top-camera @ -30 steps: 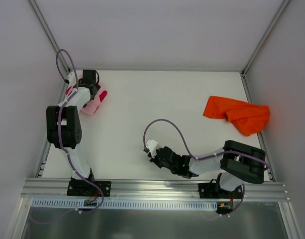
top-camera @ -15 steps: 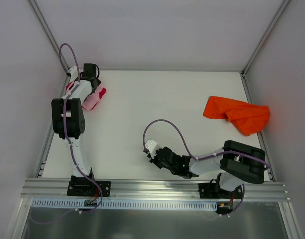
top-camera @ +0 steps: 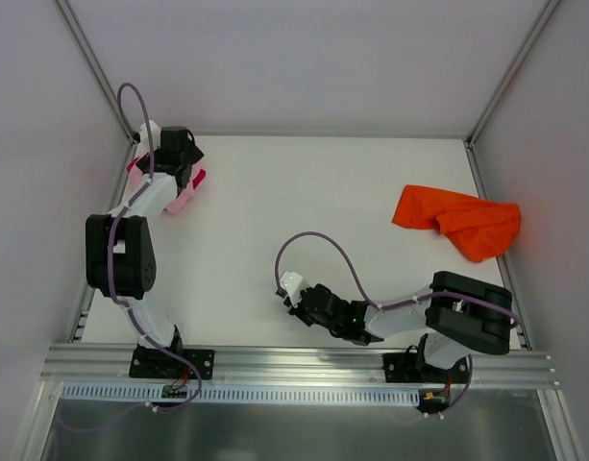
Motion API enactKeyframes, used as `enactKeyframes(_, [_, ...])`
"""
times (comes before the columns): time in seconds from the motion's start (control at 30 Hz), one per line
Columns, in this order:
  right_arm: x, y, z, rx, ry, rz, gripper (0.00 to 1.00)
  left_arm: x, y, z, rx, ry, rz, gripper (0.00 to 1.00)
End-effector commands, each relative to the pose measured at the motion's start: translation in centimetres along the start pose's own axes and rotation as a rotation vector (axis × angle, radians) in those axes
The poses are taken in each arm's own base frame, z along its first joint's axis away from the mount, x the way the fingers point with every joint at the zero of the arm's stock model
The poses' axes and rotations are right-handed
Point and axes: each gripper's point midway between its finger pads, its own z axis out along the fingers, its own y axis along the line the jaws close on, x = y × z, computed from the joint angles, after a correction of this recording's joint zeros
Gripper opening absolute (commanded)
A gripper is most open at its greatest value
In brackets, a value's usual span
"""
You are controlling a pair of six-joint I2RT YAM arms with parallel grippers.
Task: Fold and stack the t-shirts
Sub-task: Put the neatly folded tshirt into the corner of the board with the left arm
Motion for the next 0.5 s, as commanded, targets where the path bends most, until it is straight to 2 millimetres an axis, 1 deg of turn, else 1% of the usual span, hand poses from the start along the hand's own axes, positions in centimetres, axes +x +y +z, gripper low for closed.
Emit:
enactKeyframes(0.0, [4.8,0.8,-0.8,-0.048,0.160,-0.053,0.17,-5.8,-2.9,-4.9,0.127,-0.192,-0.019,0.99])
enactKeyframes(0.03, [4.7,0.8,-0.8,-0.048,0.158,-0.052,0.18,-7.2,-3.3,-6.4,0.154,-0.232,-0.039,0.99])
enactKeyframes(0.07, [4.7,0.9,-0.9,-0.049,0.155,-0.054,0.18,-7.4,-3.5,-7.0,0.170,-0.241,-0.028,0.99])
enactKeyframes(0.1, [4.6,0.8,-0.9,-0.046,0.152,-0.052,0.21,-7.4,-3.7,-8.2,0.195,-0.256,-0.021,0.99])
enactKeyframes(0.13, [4.5,0.7,-0.9,-0.040,0.150,-0.052,0.23,-7.7,-3.9,-9.0,0.205,-0.276,-0.018,0.99])
enactKeyframes(0.17, [4.5,0.6,-1.0,-0.030,0.144,-0.042,0.30,-8.3,-4.1,-9.7,0.219,-0.311,-0.011,0.99])
enactKeyframes(0.2, [4.4,-0.1,-1.0,0.011,0.136,-0.035,0.48,-8.5,-4.2,-10.9,0.241,-0.327,-0.014,0.99])
enactKeyframes(0.23, [4.3,-0.7,-1.0,0.047,0.125,-0.012,0.59,-8.7,-4.5,-11.5,0.269,-0.333,-0.019,0.99])
enactKeyframes(0.27, [4.3,-1.3,-0.9,0.089,0.119,0.000,0.72,-8.1,-4.4,-11.8,0.288,-0.325,-0.017,0.99])
enactKeyframes(0.3, [4.0,-3.0,-1.0,0.196,0.105,0.014,0.85,-8.6,-4.5,-13.1,0.325,-0.339,-0.033,0.99])
enactKeyframes(0.33, [3.8,-3.8,-1.0,0.251,0.100,0.028,0.89,-8.2,-4.6,-13.8,0.353,-0.335,-0.036,0.99])
enactKeyframes(0.37, [3.2,-4.4,-0.9,0.301,0.097,0.052,0.95,-7.5,-5.3,-14.7,0.418,-0.316,-0.055,0.99])
enactKeyframes(0.4, [2.9,-5.2,-1.0,0.358,0.104,0.058,0.99,-5.9,-4.7,-15.2,0.443,-0.297,-0.053,0.99])
enactKeyframes(0.43, [2.2,-6.5,-1.3,0.443,0.098,0.061,1.00,-4.3,-5.6,-16.5,0.484,-0.286,-0.040,0.99])
enactKeyframes(0.47, [1.6,-7.2,-1.9,0.509,0.097,0.056,1.00,-2.9,-4.9,-16.9,0.474,-0.296,-0.024,0.99])
